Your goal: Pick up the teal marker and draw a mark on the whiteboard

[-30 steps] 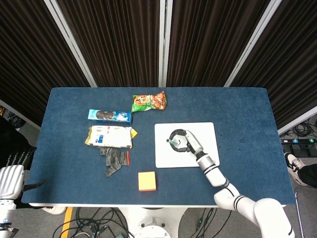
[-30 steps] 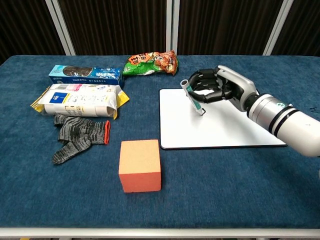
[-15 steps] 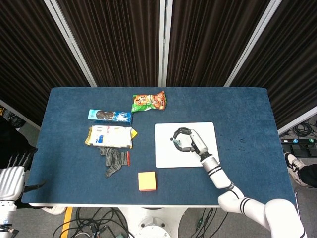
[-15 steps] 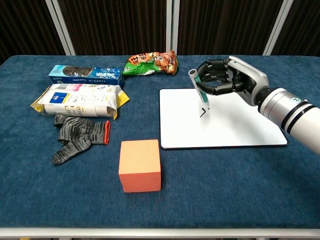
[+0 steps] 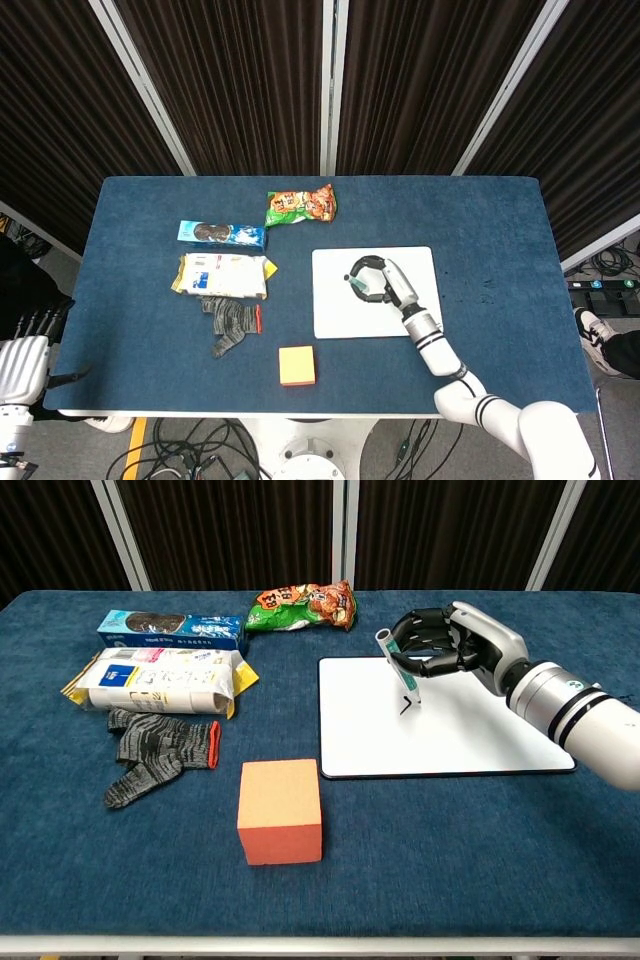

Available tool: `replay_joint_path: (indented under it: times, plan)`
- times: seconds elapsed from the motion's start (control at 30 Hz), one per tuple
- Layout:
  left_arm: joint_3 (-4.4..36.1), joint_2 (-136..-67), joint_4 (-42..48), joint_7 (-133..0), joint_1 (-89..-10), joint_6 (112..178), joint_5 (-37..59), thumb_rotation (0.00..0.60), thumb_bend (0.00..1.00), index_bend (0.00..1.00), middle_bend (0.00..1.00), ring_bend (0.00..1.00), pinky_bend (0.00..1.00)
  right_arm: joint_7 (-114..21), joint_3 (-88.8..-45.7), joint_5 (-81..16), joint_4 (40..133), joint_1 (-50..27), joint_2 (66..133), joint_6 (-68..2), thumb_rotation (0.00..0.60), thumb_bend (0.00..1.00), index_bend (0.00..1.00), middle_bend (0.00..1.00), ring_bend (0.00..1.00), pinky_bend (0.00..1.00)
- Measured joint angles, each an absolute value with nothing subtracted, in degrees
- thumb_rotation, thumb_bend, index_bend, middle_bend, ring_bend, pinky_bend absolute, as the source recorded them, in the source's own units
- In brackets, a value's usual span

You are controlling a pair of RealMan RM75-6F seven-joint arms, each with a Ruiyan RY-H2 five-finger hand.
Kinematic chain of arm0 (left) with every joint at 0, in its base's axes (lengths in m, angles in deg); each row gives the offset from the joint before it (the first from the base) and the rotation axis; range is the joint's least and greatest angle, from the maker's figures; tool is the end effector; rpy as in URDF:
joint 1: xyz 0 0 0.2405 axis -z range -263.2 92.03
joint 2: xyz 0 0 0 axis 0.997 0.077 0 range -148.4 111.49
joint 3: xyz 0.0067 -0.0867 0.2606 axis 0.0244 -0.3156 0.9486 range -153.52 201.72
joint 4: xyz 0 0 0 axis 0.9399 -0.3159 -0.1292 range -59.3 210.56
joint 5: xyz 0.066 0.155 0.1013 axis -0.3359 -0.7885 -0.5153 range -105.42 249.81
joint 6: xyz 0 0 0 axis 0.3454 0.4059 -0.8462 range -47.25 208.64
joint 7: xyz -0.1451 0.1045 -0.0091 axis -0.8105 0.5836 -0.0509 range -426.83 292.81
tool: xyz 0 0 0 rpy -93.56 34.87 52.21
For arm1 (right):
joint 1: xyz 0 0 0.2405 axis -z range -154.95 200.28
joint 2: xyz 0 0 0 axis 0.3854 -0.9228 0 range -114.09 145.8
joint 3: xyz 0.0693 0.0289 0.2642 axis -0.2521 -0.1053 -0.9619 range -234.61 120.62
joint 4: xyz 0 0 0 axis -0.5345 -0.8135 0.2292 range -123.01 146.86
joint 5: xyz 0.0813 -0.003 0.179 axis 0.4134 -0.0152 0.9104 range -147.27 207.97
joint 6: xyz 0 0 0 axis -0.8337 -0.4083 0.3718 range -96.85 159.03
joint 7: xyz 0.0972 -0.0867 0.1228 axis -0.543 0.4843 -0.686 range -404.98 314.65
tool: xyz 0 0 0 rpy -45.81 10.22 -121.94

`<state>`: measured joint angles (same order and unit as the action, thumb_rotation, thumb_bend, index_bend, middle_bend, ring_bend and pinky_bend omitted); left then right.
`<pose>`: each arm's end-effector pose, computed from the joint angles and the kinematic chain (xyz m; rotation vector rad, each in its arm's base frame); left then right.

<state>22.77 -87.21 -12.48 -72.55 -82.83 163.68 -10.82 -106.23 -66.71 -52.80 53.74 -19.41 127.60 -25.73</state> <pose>-0.3511 0.1985 0.1515 -1.3076 -1.0712 -0.8910 -0.1873 -0.4083 -0.0913 1.3546 -1.8373 1.5699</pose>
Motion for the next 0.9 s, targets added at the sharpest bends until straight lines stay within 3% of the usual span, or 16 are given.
replay_joint_path:
  times: [0.5,0.9]
  plan:
    - [22.6,-87.0,-12.8,-72.2,-82.6,163.3,-10.5,0.6,0.02,0.1,0.09,0.05,0.0,-107.3,-66.2,-53.3,51.3,-20.2,128.9,-24.6,0.6,0.54,0.64,0.54,0.29,0.17]
    - [22.6,-87.3,-12.3,-72.6,-82.6,164.2,-11.6,0.6,0.02,0.1,0.09,0.05,0.0,-105.6,-64.8,-55.0,61.0,-15.7,119.5,-32.1,0.6,0.58,0.64,0.54,0.29,0.16]
